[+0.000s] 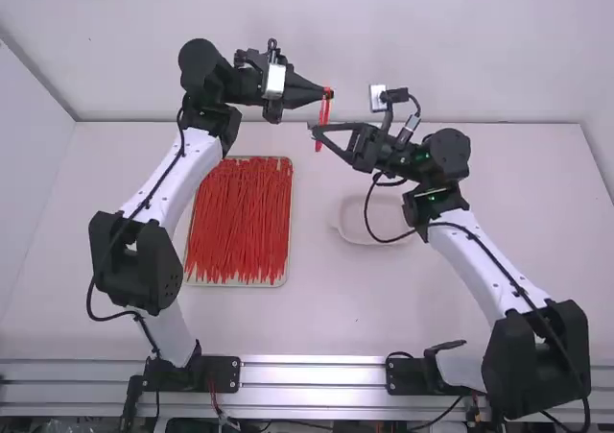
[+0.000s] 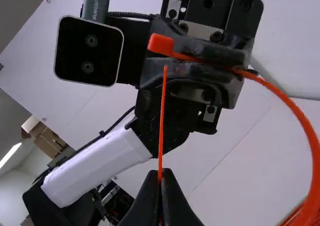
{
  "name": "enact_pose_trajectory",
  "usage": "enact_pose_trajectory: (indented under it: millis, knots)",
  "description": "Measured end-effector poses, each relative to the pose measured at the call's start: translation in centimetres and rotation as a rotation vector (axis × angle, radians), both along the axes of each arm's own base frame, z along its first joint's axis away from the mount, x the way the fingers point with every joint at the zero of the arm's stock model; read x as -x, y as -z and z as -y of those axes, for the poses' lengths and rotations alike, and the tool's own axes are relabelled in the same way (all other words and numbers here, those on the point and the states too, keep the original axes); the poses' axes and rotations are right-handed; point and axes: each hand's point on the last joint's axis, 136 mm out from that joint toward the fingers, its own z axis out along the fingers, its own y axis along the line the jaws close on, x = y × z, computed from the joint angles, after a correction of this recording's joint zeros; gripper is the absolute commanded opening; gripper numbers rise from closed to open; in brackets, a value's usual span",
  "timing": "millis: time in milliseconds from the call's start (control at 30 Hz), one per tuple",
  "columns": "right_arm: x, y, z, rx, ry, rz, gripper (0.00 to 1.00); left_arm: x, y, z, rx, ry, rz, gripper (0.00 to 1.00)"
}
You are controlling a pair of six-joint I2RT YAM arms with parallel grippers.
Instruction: Fasten the cable tie
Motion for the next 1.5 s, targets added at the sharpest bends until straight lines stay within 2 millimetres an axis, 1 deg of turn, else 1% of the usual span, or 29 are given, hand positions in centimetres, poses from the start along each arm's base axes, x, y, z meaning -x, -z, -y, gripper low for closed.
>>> enact_pose_trajectory:
  millis: [167, 333, 900, 1367, 1500]
  knots:
    - [-0.08, -0.05, 0.0, -0.003, 0.006, 0.0, 0.0, -0.02, 0.03, 0.0, -0.001, 0.0, -0.004, 0.02]
    - [-0.4, -0.05, 0.39, -0.003, 0.018, -0.001, 0.0, -0.04, 0.08, 0.01, -0.002, 0.0, -0.009, 0.02]
    - [-0.6, -0.13, 0.46, -0.008, 0.031, -0.002, 0.0, -0.02, 0.17, 0.01, -0.004, 0.002, -0.013, 0.02]
    - [-0.83, -0.23, 0.52, -0.014, 0.045, -0.003, 0.0, 0.06, 0.7, 0.33, -0.01, 0.011, -0.04, 0.02]
    - [-0.89, -0.56, 0.72, -0.024, 0.052, 0.008, 0.0, 0.29, 0.79, 0.29, -0.016, 0.024, -0.037, 0.02]
